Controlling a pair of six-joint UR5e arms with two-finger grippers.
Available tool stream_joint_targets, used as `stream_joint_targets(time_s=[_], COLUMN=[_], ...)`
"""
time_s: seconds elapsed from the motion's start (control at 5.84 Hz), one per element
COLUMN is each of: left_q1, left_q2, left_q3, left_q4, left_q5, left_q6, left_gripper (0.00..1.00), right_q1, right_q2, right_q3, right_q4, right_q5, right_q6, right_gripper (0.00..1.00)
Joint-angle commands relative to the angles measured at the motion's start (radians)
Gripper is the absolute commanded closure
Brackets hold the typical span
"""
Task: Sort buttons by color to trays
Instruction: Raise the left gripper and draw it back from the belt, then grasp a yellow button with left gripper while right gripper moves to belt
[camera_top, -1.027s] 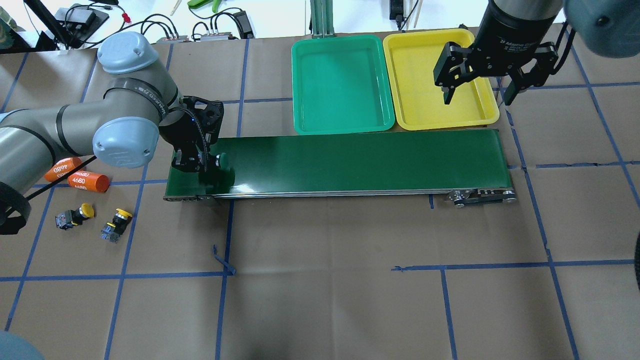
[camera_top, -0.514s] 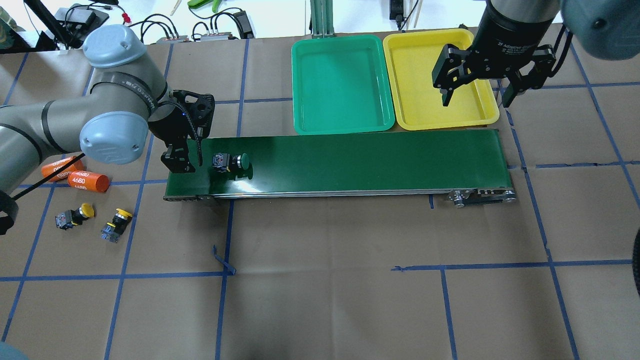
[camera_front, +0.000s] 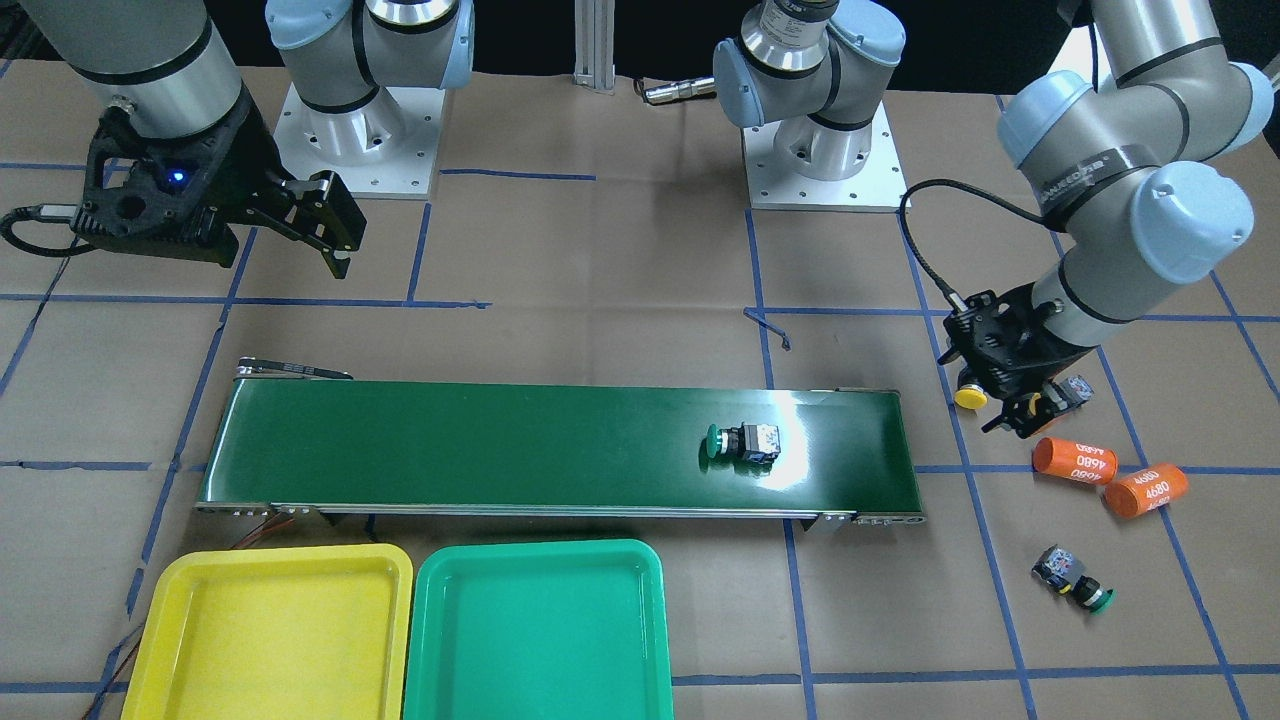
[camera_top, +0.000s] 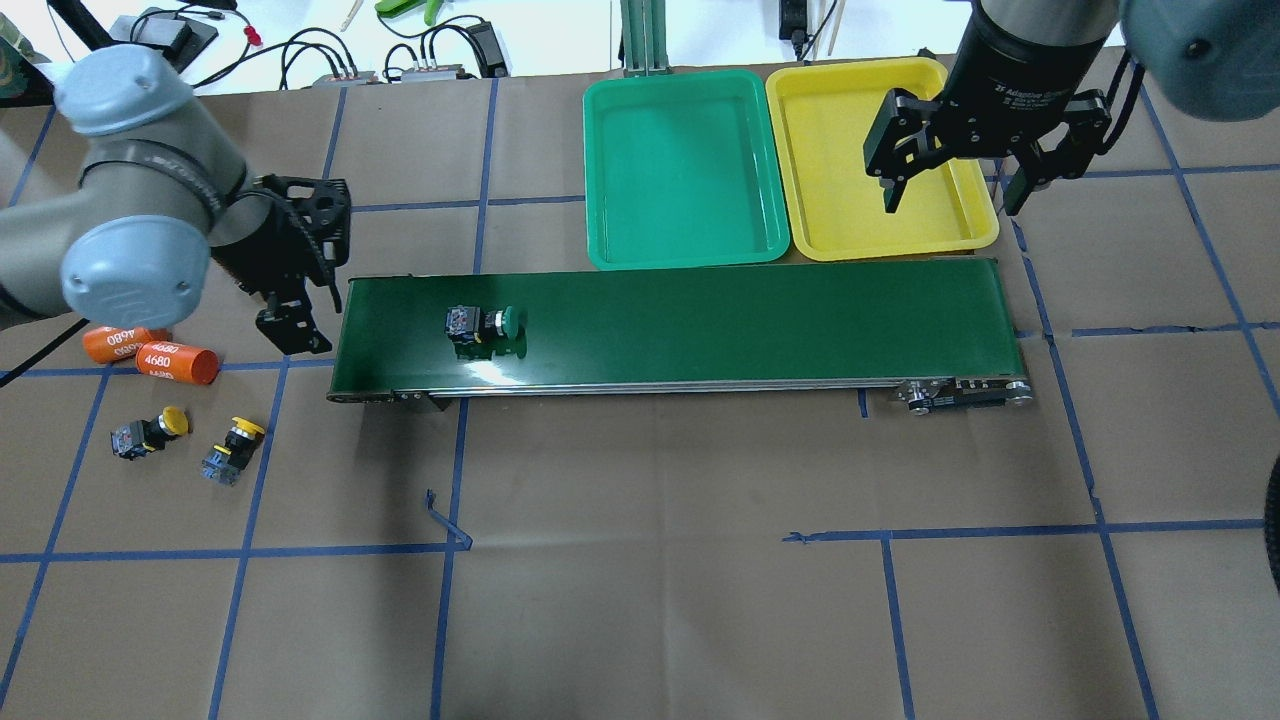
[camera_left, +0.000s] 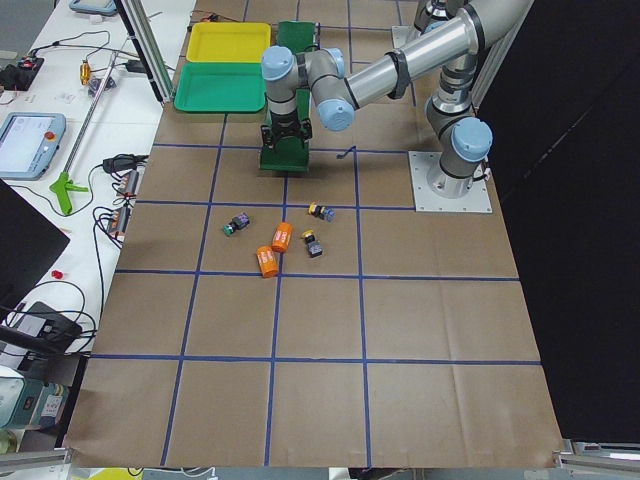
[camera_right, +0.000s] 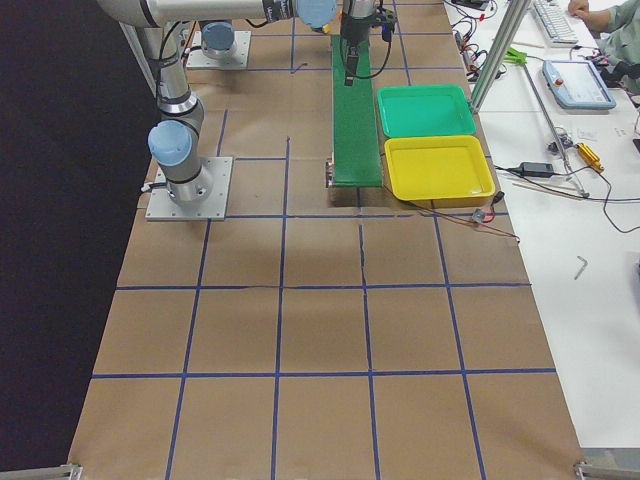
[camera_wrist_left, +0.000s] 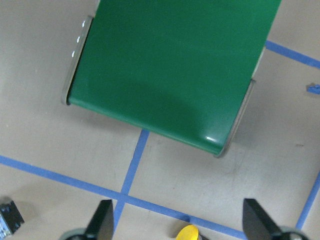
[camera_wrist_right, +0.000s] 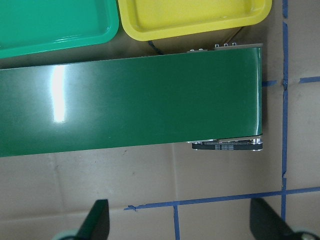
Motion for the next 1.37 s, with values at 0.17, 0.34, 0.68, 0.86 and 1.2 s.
stream_joint_targets(time_s=[0.17,0.34,0.68,0.86,1.2], left_q1=[0.154,0.175,0.218,0.237,0.231], left_q2=[0.005,0.007,-0.043,-0.068,-0.053], left_q3=[-0.108,-0.188,-0.305,-0.308,-0.308], left_q4=[0.030,0.118,0.336,0.335,0.311], left_q5=[-0.008,0.006,0.076,0.081,0.084], left_q6=[-0.303,-0.334,-0.383,-0.387,-0.414], left_gripper=[0.09,0.09,0.10,0.11,0.59], right_q1=[0.000,0.000,0.002,0.008,0.008], right_q2=[0.000,0.000,0.003,0.008,0.012], right_q3=[0.000,0.000,0.008,0.008,0.022], right_q4=[-0.002,-0.005,-0.005,-0.008,-0.012], right_q5=[-0.002,-0.002,-0.003,0.000,-0.003], right_q6=[-0.191,-0.245,-0.475,-0.563,-0.850], right_gripper=[0.00,0.00,0.00,0.00,0.00])
